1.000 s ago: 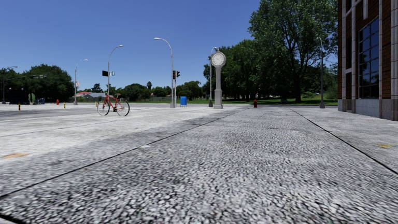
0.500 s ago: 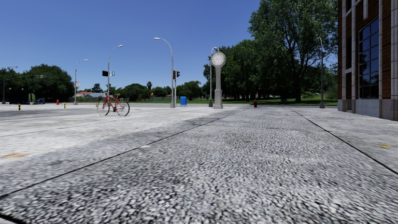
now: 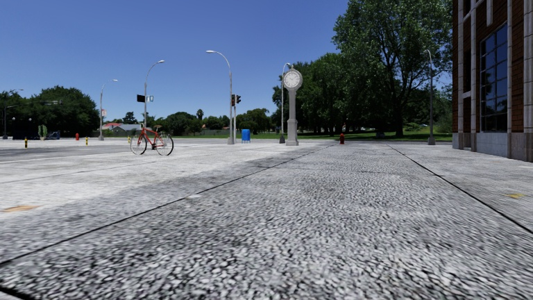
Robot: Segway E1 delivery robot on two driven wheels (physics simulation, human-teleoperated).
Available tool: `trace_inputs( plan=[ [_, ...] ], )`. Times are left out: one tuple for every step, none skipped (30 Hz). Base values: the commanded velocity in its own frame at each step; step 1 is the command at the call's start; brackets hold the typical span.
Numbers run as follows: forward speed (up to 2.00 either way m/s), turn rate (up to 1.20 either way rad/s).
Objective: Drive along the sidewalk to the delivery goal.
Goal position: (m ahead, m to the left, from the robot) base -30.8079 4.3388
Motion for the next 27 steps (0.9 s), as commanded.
trace_inputs(
  plan=[
    [2.00, 0.00],
    [2.00, 0.00],
    [2.00, 0.00],
    [2.00, 0.00],
    [2.00, 0.00],
    [2.00, 0.00],
    [2.00, 0.00],
    [2.00, 0.00],
    [2.00, 0.00],
    [2.00, 0.09],
    [2.00, 0.22],
    [2.00, 0.25],
    [2.00, 0.25],
    [2.00, 0.35],
    [2.00, 0.43],
    [2.00, 0.49],
    [2.00, 0.51],
    [2.00, 0.51],
    [2.00, 0.52],
    [2.00, 0.52],
    [2.00, 0.52],
    [2.00, 0.50],
    [2.00, 0.50],
    [2.00, 0.49],
    [2.00, 0.48],
    [2.00, 0.00],
    [2.00, 0.00]
  ],
)
